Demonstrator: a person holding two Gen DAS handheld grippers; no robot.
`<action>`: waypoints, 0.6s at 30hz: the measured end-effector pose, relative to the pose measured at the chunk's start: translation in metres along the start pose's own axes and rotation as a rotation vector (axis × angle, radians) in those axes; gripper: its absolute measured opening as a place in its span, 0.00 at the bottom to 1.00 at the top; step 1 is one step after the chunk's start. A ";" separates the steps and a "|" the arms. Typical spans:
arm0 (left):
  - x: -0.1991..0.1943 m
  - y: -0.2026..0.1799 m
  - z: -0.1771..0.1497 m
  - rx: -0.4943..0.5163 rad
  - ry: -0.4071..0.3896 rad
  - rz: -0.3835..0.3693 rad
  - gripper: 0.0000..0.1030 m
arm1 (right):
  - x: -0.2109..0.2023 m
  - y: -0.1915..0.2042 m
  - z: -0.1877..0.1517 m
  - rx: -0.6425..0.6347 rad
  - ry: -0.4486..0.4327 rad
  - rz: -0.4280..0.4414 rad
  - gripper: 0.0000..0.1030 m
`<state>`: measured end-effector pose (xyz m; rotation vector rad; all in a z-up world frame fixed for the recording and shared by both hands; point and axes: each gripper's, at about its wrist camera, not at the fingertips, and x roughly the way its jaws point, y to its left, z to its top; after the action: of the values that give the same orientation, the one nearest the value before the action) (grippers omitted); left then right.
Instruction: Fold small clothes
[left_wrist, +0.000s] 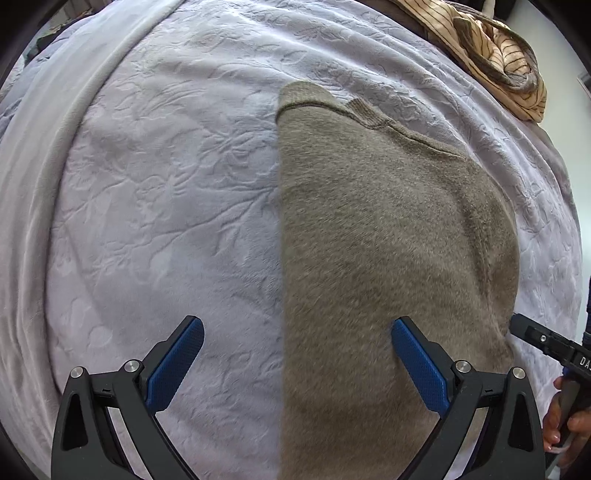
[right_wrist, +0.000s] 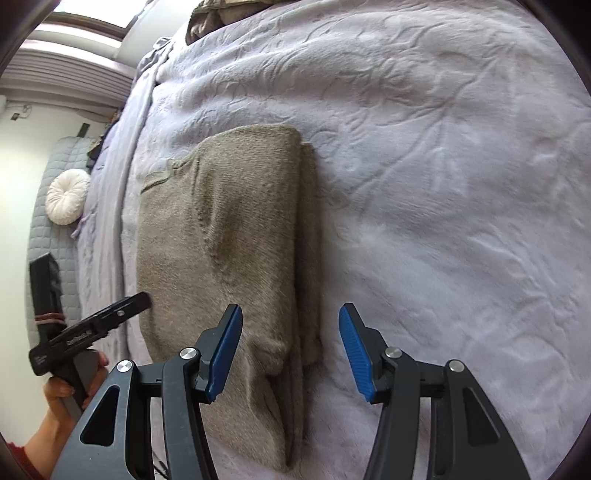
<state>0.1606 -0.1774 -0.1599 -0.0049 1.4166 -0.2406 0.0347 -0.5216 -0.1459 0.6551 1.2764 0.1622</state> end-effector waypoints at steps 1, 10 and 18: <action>0.003 -0.001 0.003 0.001 0.001 -0.003 0.99 | 0.004 0.000 0.003 0.001 0.006 0.006 0.57; 0.015 -0.017 0.016 0.022 -0.005 -0.027 0.99 | 0.029 -0.007 0.020 0.030 0.043 0.071 0.57; 0.040 -0.010 0.034 -0.041 0.041 -0.233 0.99 | 0.042 -0.016 0.030 0.045 0.076 0.202 0.57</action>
<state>0.1978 -0.1987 -0.1921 -0.2002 1.4613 -0.4061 0.0715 -0.5261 -0.1858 0.8233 1.2890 0.3276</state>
